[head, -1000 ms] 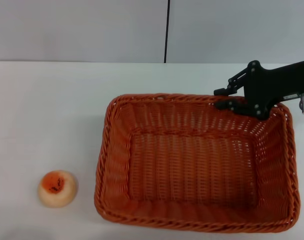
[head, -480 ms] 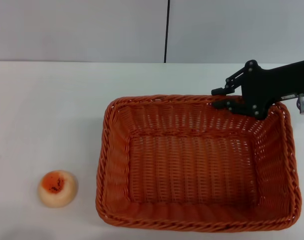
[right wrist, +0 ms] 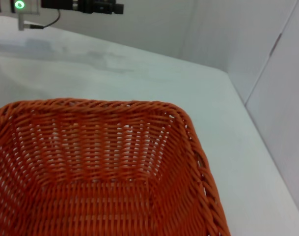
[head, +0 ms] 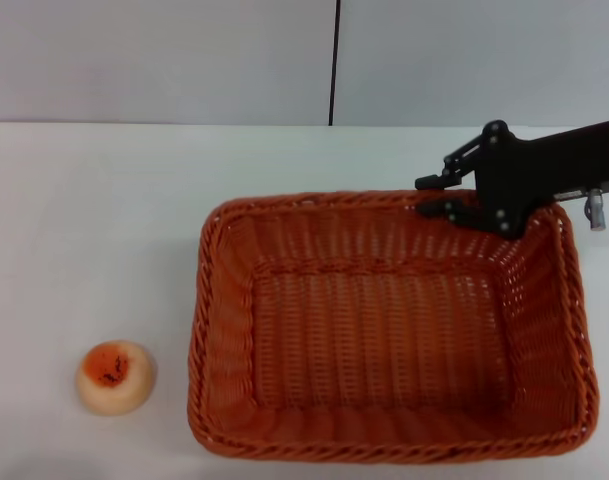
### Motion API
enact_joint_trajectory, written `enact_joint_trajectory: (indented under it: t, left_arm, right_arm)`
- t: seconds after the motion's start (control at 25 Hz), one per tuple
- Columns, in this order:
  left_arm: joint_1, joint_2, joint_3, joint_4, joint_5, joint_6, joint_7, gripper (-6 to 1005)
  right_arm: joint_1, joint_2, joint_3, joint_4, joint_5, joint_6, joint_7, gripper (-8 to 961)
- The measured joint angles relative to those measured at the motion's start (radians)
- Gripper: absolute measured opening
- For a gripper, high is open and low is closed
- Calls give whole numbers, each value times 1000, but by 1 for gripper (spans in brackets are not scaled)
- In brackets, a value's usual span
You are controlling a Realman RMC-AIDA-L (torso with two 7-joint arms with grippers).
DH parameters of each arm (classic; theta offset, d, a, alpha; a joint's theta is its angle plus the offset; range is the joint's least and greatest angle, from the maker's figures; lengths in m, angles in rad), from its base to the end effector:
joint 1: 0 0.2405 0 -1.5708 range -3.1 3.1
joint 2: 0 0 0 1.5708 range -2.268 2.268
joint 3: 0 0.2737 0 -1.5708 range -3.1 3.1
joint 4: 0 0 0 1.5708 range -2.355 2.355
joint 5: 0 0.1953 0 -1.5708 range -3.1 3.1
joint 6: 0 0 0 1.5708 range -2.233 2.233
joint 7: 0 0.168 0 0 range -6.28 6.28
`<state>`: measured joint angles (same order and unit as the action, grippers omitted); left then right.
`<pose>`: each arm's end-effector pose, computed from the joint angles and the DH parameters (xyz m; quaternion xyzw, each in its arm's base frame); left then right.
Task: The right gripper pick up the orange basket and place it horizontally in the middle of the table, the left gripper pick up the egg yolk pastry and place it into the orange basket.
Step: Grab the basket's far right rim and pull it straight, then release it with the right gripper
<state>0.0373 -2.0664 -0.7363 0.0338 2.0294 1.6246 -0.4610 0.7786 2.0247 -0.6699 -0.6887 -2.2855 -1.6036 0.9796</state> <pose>-0.4364 0.1409 0.0652 -0.5239 -0.3105 -0.3080 0.7309 0.2124 0.3803 -0.0201 -0.9846 -0.1116 0.0965 0.0941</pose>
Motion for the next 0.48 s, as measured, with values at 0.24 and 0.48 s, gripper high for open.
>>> enact_joint_trajectory:
  t: [0.24, 0.48]
  left_arm:
    - [0, 0, 0, 0, 0, 6, 0, 828]
    - [-2, 0, 0, -2, 0, 13, 1, 828]
  right_arm:
    - [-10, 2, -1, -9, 30, 13, 0, 224]
    - [-15, 10, -8, -10, 31, 27, -7, 230]
